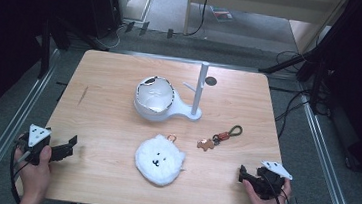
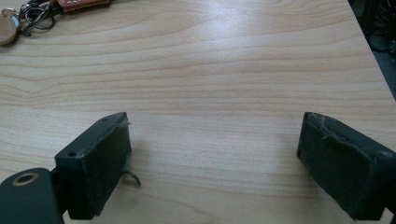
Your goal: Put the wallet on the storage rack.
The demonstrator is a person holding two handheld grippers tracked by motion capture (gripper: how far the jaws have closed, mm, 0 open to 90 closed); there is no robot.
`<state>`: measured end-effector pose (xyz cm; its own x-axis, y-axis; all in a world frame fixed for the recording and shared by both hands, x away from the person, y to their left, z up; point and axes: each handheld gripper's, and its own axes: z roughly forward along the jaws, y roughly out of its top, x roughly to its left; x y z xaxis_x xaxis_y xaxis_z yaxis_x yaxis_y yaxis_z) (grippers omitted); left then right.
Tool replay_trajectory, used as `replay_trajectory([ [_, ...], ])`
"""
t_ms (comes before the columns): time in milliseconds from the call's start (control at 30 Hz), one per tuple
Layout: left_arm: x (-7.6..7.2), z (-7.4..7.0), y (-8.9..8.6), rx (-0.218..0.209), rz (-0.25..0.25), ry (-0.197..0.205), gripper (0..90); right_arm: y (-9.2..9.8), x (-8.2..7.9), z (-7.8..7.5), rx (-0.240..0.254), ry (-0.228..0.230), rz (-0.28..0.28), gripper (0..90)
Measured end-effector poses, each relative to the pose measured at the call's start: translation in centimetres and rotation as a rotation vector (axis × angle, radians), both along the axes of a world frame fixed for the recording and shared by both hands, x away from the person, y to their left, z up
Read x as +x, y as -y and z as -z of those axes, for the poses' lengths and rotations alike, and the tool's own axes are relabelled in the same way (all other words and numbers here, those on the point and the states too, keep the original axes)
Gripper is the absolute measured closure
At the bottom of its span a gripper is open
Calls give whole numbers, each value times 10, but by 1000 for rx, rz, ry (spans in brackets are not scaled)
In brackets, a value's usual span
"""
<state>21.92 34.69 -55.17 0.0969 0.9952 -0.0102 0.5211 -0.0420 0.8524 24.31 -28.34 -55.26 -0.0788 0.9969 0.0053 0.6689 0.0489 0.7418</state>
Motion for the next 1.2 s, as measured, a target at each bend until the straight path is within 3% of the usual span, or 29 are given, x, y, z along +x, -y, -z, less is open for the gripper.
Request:
replay_trajectory([
  [233, -2, 0, -6, -58, -1, 2, 70, 1, -3, 0, 0, 2, 3, 120],
  [533, -2, 0, -5, -47, 10, 6, 70, 1, -2, -1, 5, 7, 30, 142],
  [600, -5, 0, -6, -63, 21, 24, 70, 1, -2, -3, 6, 13, 39, 144],
  [733, -8, 0, -7, -72, 29, 32, 69, -1, -4, -16, 38, 65, 28, 161],
  [933, -9, 0, -8, -79, 27, 39, 69, -11, -9, -38, 23, 152, -6, 179],
  [1200, -8, 0, -8, -73, 30, 36, 70, -20, -13, -51, 21, 154, -52, 182],
])
